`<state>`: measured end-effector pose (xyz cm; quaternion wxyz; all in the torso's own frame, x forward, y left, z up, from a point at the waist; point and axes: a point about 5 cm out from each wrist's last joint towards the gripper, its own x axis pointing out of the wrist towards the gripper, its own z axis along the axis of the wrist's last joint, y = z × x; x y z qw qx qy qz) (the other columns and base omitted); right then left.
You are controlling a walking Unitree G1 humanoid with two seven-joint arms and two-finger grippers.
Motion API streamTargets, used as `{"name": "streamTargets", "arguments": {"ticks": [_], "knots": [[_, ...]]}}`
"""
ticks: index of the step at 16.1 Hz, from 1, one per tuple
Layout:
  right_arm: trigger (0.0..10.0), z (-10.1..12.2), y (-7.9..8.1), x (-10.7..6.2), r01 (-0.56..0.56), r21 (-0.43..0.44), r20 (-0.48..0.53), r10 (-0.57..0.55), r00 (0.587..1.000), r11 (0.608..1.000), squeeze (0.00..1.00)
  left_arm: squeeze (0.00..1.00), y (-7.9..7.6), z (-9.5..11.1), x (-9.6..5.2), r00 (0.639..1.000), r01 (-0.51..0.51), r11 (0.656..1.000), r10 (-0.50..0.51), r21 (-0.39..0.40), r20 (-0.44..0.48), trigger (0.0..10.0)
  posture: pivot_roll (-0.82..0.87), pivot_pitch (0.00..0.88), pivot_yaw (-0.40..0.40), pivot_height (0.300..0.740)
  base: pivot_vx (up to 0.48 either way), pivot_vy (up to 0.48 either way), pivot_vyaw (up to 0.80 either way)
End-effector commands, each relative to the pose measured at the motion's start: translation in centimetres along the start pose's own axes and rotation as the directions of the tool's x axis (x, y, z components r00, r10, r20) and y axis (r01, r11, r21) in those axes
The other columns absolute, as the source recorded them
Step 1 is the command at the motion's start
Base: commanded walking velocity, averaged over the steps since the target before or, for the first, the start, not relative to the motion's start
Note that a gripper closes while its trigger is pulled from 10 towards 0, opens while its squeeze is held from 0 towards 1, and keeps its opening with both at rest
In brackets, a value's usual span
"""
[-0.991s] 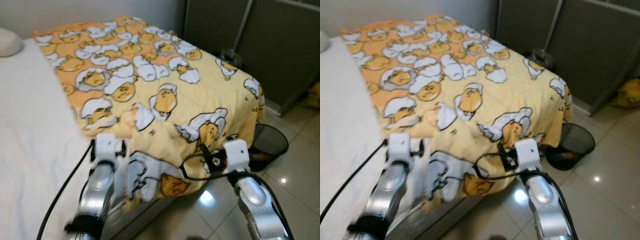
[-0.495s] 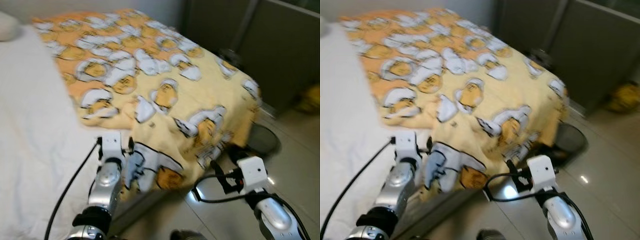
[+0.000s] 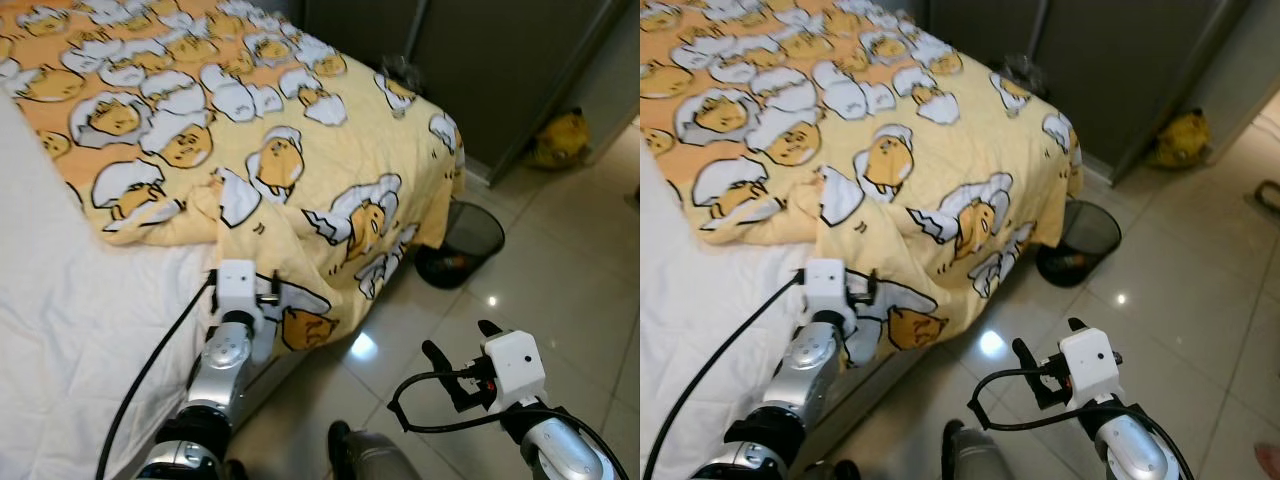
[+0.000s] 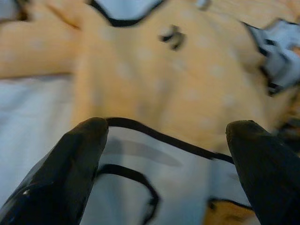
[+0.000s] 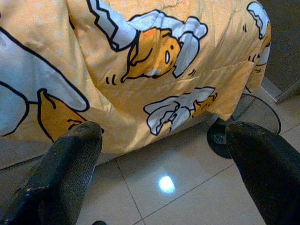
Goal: Clean up the room
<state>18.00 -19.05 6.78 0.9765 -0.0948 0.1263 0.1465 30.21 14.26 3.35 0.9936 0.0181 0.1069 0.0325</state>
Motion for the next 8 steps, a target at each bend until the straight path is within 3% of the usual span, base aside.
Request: {"name": "streamTargets", "arguments": {"ticks": [1, 2, 6, 8], "knots": [[10.0, 0.1, 0.0, -0.3, -0.003, 0.003, -0.005, 0.003, 1.000, 1.000, 0.00, 0.00, 0.5, 1.0, 0.2, 0.997, -0.052, 0.999, 0.051, 0.013, 0.060, 10.0, -0.34, 0.156, -0.068, 0.736, 0.000, 0.000, 0.00], [10.0, 0.0, -0.1, -0.4, 0.002, 0.007, -0.011, -0.002, 1.000, 1.000, 0.00, 0.00, 0.8, 1.2, 0.2, 0.994, -0.076, 0.997, 0.074, 0.022, 0.082, 10.0, -0.34, 0.156, -0.067, 0.736, 0.000, 0.000, 0.00], [10.0, -0.1, 0.1, -0.7, -0.001, 0.011, -0.019, 0.001, 1.000, 1.000, 0.00, 0.00, -0.8, -0.5, 0.0, 1.000, 0.002, 1.000, -0.002, -0.023, -0.014, 10.0, -0.34, 0.163, -0.066, 0.736, 0.000, 0.000, 0.00], [10.0, -0.1, 0.2, -1.0, -0.005, 0.013, -0.024, 0.006, 1.000, 1.000, 0.00, 0.00, -0.9, -1.4, -0.3, 0.997, -0.045, 0.999, 0.043, -0.024, -0.058, 10.0, -0.35, 0.172, -0.066, 0.736, 0.000, 0.000, 0.00]]}}
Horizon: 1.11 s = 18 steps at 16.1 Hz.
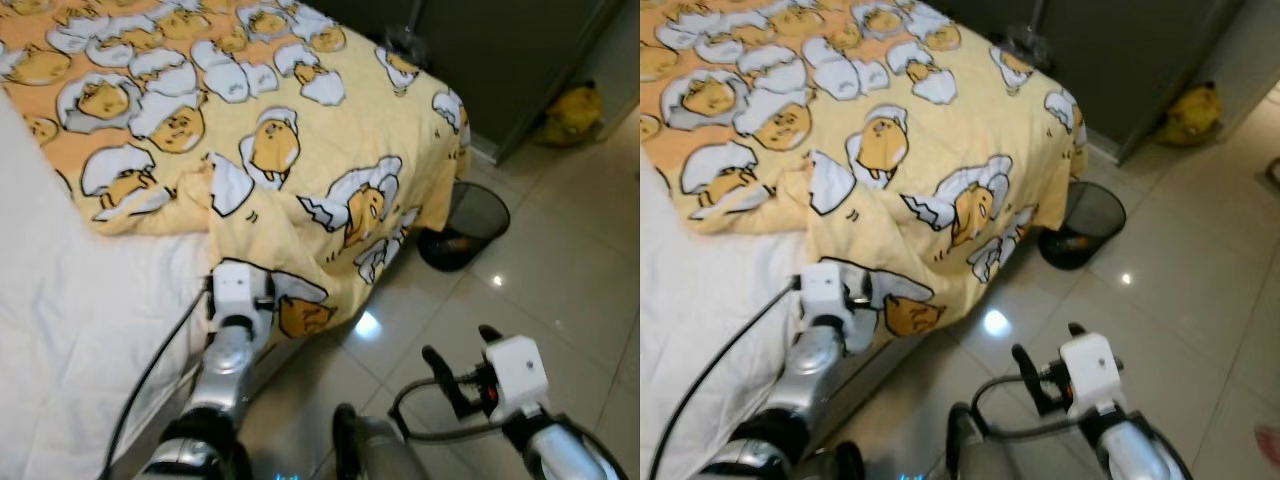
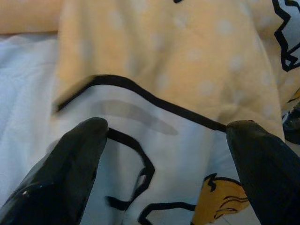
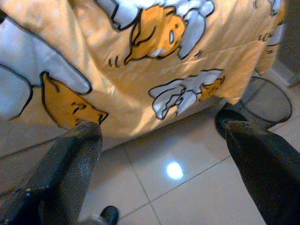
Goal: Clean up the room
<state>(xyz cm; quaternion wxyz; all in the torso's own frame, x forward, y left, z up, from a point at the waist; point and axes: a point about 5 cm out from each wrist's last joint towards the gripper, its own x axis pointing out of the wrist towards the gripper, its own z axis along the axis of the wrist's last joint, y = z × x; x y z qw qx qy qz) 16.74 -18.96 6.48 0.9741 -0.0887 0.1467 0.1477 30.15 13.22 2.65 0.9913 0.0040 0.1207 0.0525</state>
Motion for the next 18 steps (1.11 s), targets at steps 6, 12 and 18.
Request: {"name": "streamTargets", "arguments": {"ticks": [6, 12, 18], "knots": [[10.0, 0.4, 0.0, -0.6, -0.013, -0.001, 0.000, 0.013, 1.000, 1.000, 0.00, 0.00, 2.8, 0.2, 0.5, 0.981, -0.194, 0.981, 0.194, -0.012, 0.005, 10.0, -0.36, 0.182, -0.071, 0.736, 0.000, 0.000, 0.00], [10.0, 0.3, 0.2, -0.6, -0.034, -0.006, -0.012, 0.034, 0.999, 0.999, 0.00, 1.00, 0.5, -0.6, 0.6, 0.997, -0.036, 0.999, 0.035, -0.007, -0.072, 10.0, -0.36, 0.183, -0.079, 0.736, 0.000, 0.000, 0.00], [10.0, 0.0, 0.0, -0.3, -0.048, -0.020, -0.024, 0.048, 0.999, 0.999, 0.00, 0.00, -0.8, -1.6, 0.4, 0.988, 0.067, 0.998, -0.064, 0.015, -0.143, 0.0, -0.35, 0.154, -0.079, 0.736, 0.000, 0.000, 0.00]]}}
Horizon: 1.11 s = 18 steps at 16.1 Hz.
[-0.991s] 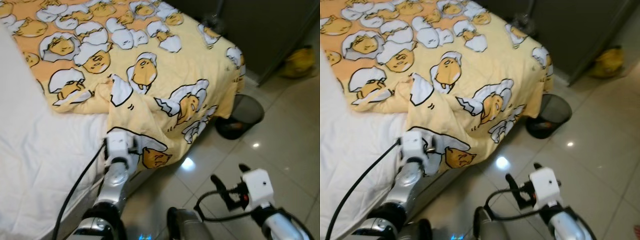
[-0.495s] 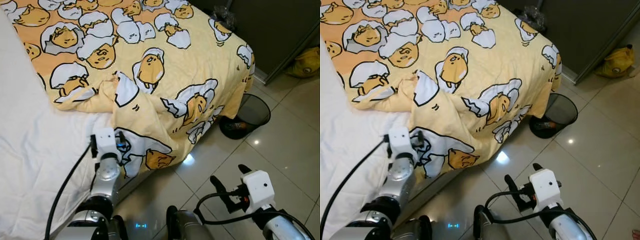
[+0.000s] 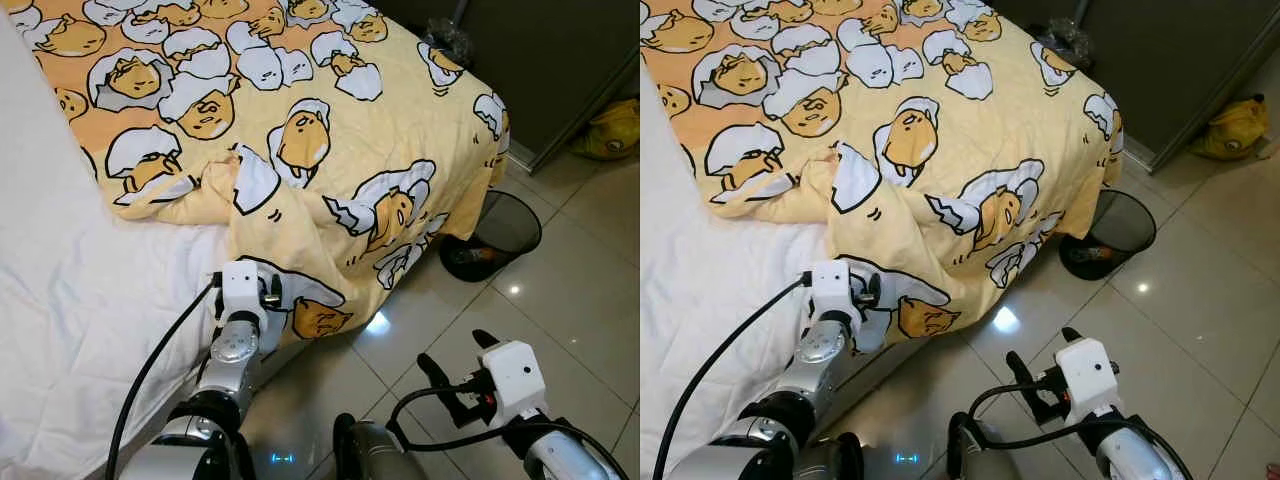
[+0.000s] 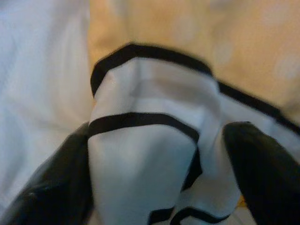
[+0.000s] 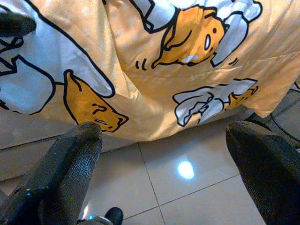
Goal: Clean up the room
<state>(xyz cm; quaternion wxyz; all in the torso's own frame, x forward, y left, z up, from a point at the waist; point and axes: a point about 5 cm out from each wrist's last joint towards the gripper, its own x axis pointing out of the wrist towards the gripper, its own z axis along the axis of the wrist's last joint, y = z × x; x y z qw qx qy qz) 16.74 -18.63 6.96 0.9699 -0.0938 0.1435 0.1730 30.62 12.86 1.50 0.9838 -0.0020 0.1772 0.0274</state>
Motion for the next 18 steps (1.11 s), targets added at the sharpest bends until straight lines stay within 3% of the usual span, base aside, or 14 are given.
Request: {"name": "streamTargets", "arguments": {"ticks": [1, 3, 5, 11, 14, 16, 18], "knots": [[10.0, -0.5, -0.3, -0.1, -0.002, -0.004, -0.032, 0.002, 0.999, 1.000, 0.00, 0.00, 0.3, -1.4, -0.2, 0.996, -0.010, 1.000, 0.012, 0.018, -0.085, 0.0, -0.36, 0.148, -0.080, 0.736, 0.000, 0.000, 0.00], [10.0, -0.5, -0.4, -0.1, -0.003, -0.007, -0.032, 0.002, 0.999, 1.000, 0.00, 0.00, 0.9, -1.6, -0.1, 0.993, -0.024, 1.000, 0.025, 0.011, -0.115, 0.0, -0.35, 0.141, -0.083, 0.736, 0.000, 0.000, 0.00], [10.0, 0.8, -0.5, 0.2, 0.015, -0.008, 0.046, -0.015, 0.999, 1.000, 0.00, 0.00, -0.3, -0.3, 0.3, 0.992, 0.119, 0.988, -0.114, 0.096, -0.053, 0.0, -0.35, 0.144, -0.087, 0.736, 0.000, 0.000, 0.00], [10.0, 0.7, -0.1, 0.9, -0.016, 0.017, 0.040, 0.016, 0.999, 1.000, 0.00, 0.00, -0.1, 0.4, 0.7, 0.990, 0.131, 0.990, -0.129, 0.042, -0.059, 0.0, -0.33, 0.156, -0.073, 0.736, 0.000, 0.000, 0.00], [10.0, 0.5, -0.1, 0.8, -0.015, 0.020, 0.029, 0.014, 0.999, 1.000, 0.00, 0.00, 0.0, 0.5, 0.8, 0.988, 0.147, 0.985, -0.142, 0.093, -0.058, 0.0, -0.33, 0.162, -0.074, 0.736, 0.000, 0.000, 0.00], [10.0, 0.4, 0.1, 0.8, -0.021, 0.018, 0.025, 0.020, 0.999, 1.000, 0.00, 0.00, -0.1, 0.5, 0.8, 0.987, 0.156, 0.984, -0.151, 0.082, -0.063, 0.0, -0.33, 0.162, -0.074, 0.736, 0.000, 0.000, 0.00], [10.0, 0.4, -0.1, 0.8, -0.020, 0.016, 0.022, 0.020, 1.000, 1.000, 0.00, 0.00, -0.5, 0.8, 0.8, 0.984, 0.176, 0.968, -0.169, 0.181, -0.058, 0.0, -0.34, 0.168, -0.077, 0.736, 0.000, 0.000, 0.00]]}}
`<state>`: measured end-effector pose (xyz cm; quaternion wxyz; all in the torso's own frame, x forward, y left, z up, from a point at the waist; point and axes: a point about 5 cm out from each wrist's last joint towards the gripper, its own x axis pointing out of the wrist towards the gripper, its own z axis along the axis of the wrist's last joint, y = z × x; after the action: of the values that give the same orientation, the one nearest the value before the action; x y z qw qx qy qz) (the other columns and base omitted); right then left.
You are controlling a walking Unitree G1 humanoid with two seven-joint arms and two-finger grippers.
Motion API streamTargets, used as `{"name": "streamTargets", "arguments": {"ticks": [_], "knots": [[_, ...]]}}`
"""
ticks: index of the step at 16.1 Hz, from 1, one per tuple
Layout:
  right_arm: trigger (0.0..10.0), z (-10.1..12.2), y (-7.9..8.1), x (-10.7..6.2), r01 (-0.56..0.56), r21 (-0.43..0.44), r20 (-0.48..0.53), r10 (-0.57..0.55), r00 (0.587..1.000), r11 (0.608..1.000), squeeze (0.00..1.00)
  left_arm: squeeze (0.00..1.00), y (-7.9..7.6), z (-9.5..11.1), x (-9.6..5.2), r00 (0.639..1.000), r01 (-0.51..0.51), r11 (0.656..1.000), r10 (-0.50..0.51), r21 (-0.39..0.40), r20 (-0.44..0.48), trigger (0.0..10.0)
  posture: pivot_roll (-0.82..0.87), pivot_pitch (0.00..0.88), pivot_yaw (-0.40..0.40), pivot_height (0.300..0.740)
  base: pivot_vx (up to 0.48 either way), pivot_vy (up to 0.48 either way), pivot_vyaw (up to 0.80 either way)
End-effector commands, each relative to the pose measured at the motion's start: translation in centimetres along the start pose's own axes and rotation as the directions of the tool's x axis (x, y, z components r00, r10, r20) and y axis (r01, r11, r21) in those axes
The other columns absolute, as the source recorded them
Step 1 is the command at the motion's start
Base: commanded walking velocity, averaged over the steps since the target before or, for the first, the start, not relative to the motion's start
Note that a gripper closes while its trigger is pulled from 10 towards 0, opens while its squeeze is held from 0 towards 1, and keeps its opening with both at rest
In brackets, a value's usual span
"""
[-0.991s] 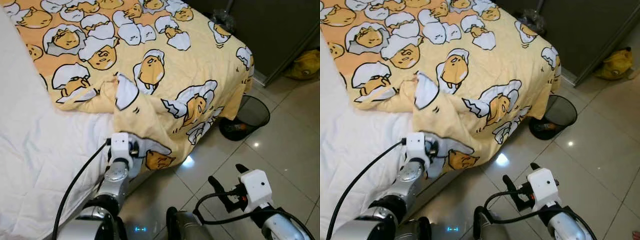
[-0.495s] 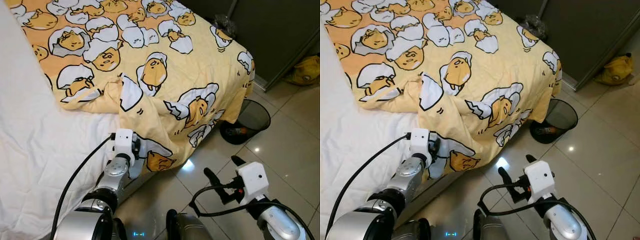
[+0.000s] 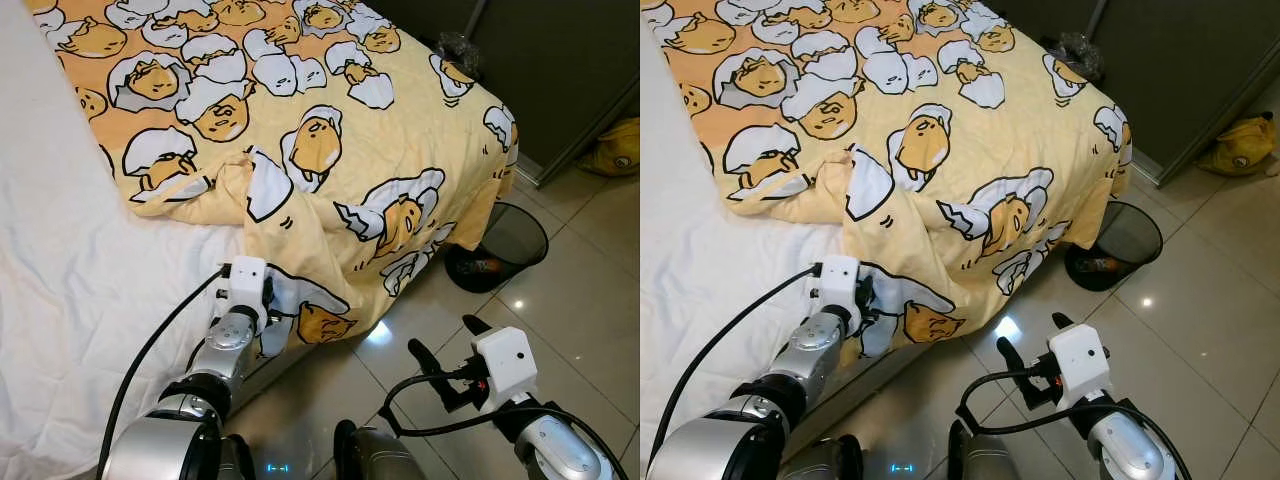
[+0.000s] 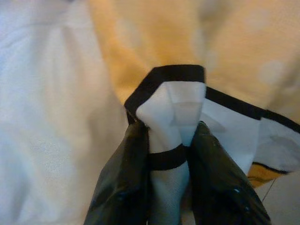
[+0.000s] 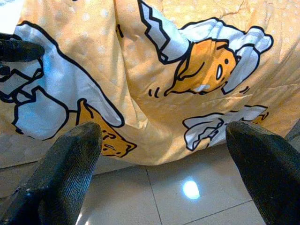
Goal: Clean up the room
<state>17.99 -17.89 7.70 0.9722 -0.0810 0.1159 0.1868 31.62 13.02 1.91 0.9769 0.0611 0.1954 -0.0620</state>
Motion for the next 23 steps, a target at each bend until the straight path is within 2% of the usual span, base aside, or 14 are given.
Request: {"name": "streamTargets", "arguments": {"ticks": [1, 5, 7, 8, 9, 10, 14, 17, 18, 20, 21, 22, 23], "knots": [[10.0, -0.8, -0.2, -0.3, 0.004, 0.004, -0.041, -0.004, 0.999, 1.000, 0.00, 0.00, -0.6, 0.2, 0.1, 1.000, 0.022, 0.999, -0.022, 0.034, -0.008, 0.0, -0.34, 0.168, -0.077, 0.736, 0.000, 0.000, 0.00], [10.0, -0.9, -0.2, -0.4, -0.001, 0.002, -0.048, 0.001, 0.999, 1.000, 0.00, 0.00, -0.7, 0.8, 0.3, 0.999, 0.042, 0.999, -0.042, 0.012, 0.020, 0.0, -0.34, 0.170, -0.076, 0.736, 0.000, 0.000, 0.00], [10.0, -0.9, -0.1, -0.4, -0.004, 0.003, -0.050, 0.004, 0.999, 1.000, 0.00, 0.00, -0.6, 0.6, 0.2, 0.998, 0.057, 0.997, -0.056, -0.042, 0.022, 0.0, -0.34, 0.169, -0.073, 0.736, 0.000, 0.000, 0.00], [10.0, -1.0, -0.1, -0.4, -0.005, 0.002, -0.052, 0.005, 0.999, 1.000, 0.00, 0.80, -0.6, 0.2, 0.0, 0.996, 0.089, 0.995, -0.088, -0.041, 0.025, 10.0, -0.34, 0.172, -0.069, 0.736, 0.000, 0.000, 0.00], [10.0, -1.1, -0.1, -0.4, -0.005, 0.003, -0.055, 0.005, 0.998, 1.000, 0.00, 0.69, -0.5, -0.5, -0.2, 0.995, 0.100, 0.994, -0.099, -0.035, 0.004, 10.0, -0.34, 0.172, -0.068, 0.736, 0.000, 0.000, 0.00], [10.0, -1.2, -0.1, -0.4, -0.006, 0.003, -0.059, 0.006, 0.998, 1.000, 0.00, 0.00, -0.2, -0.8, -0.4, 0.995, 0.101, 0.995, -0.101, -0.029, 0.002, 10.0, -0.34, 0.171, -0.067, 0.736, 0.000, 0.000, 0.00], [10.0, -1.4, 0.0, -0.2, -0.017, 0.003, -0.062, 0.018, 0.998, 1.000, 0.00, 0.00, 0.0, -0.8, -0.6, 0.995, 0.094, 0.992, -0.091, -0.085, 0.036, 10.0, -0.32, 0.159, -0.069, 0.736, -0.084, 0.000, 0.00], [10.0, -1.4, 0.0, 0.0, -0.026, -0.001, -0.064, 0.026, 0.998, 1.000, 0.00, 0.00, 0.0, -1.1, -0.8, 0.995, 0.099, 0.992, -0.097, -0.078, 0.033, 10.0, -0.32, 0.151, -0.071, 0.736, -0.351, 0.000, 0.00], [10.0, -1.5, 0.0, 0.0, -0.030, -0.001, -0.067, 0.030, 0.997, 1.000, 0.00, 0.00, 0.1, -1.3, -0.8, 0.995, 0.098, 0.993, -0.096, -0.072, 0.031, 10.0, -0.32, 0.146, -0.072, 0.736, 0.000, 0.000, 0.00], [10.0, -1.6, 0.1, 0.1, -0.046, -0.003, -0.075, 0.046, 0.996, 0.999, 0.00, 0.00, 0.0, -1.5, -1.1, 0.988, 0.146, 0.989, -0.146, -0.002, 0.041, 10.0, -0.32, 0.144, -0.073, 0.736, 0.000, 0.000, 0.00], [10.0, -1.8, 0.1, 0.0, -0.065, -0.003, -0.088, 0.065, 0.994, 0.998, 0.00, 0.00, -0.8, -1.5, -1.2, 0.962, 0.267, 0.959, -0.271, 0.099, 0.029, 10.0, -0.32, 0.141, -0.076, 0.736, 0.000, 0.000, 0.00], [10.0, -2.0, 0.2, -0.1, -0.082, -0.006, -0.100, 0.081, 0.992, 0.997, 0.00, 0.00, -1.7, -1.6, -1.3, 0.926, 0.375, 0.916, -0.378, 0.141, -0.007, 10.0, -0.32, 0.138, -0.074, 0.736, 0.000, 0.000, 0.00], [10.0, -2.1, 0.2, -0.1, -0.089, -0.007, -0.104, 0.088, 0.991, 0.996, 0.00, 0.00, -2.0, -1.7, -1.4, 0.906, 0.421, 0.892, -0.423, 0.161, -0.027, 10.0, -0.32, 0.138, -0.074, 0.736, 0.000, 0.000, 0.00]]}}
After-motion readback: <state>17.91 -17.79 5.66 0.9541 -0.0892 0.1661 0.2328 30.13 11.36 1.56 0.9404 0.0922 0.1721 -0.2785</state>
